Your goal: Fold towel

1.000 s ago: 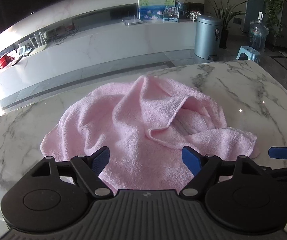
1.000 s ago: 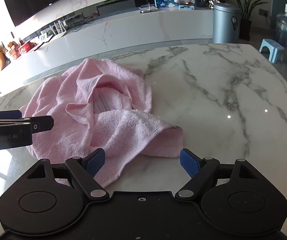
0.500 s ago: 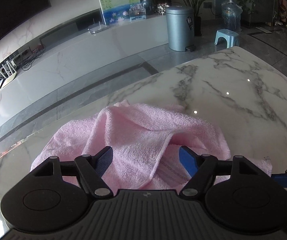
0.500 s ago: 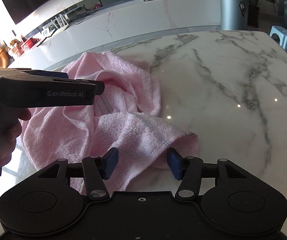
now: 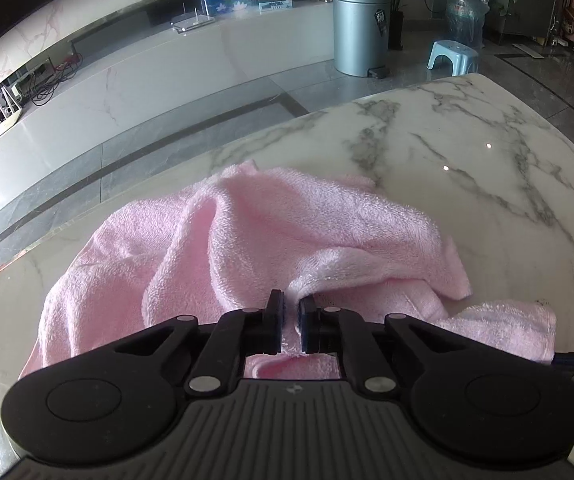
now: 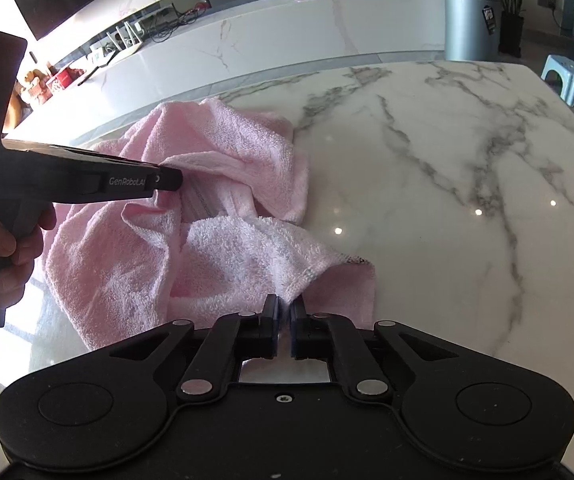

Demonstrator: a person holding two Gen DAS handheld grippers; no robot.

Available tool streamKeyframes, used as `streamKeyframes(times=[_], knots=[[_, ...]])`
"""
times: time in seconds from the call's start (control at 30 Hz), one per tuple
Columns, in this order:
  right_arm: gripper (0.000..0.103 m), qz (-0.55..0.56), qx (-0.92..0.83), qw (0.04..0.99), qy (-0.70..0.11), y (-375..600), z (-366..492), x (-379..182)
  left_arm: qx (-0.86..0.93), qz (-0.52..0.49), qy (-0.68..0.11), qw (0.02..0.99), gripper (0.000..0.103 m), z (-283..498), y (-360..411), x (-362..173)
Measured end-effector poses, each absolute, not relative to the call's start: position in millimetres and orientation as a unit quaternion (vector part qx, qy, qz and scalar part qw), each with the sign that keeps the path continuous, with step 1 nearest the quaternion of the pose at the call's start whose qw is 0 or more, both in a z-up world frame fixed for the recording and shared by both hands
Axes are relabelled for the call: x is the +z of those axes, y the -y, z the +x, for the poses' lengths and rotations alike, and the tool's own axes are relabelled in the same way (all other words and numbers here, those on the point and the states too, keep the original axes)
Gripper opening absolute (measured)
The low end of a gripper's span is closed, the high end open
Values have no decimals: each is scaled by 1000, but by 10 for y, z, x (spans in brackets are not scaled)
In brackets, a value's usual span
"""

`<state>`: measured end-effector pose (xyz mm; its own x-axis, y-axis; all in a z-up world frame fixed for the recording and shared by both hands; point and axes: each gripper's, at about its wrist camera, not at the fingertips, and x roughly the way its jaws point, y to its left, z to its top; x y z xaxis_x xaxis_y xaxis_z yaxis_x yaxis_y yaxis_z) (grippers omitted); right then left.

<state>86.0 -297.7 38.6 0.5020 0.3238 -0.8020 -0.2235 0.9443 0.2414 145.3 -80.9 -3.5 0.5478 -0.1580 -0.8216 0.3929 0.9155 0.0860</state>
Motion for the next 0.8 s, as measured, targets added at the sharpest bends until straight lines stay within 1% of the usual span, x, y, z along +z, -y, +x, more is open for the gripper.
streamKeyframes(times=[0.23,0.5,0.8], knots=[[1,45,156,863,-478,3179,519,501,-149,129,-433,880,5,1041,630,330],[1,55,191,838,-509,3249,15,527,-176,139,-435,872,5,382,508,717],[1,39,233,809,-539,3056,-542,413,-190,153,-451,859,5,-170,535,747]])
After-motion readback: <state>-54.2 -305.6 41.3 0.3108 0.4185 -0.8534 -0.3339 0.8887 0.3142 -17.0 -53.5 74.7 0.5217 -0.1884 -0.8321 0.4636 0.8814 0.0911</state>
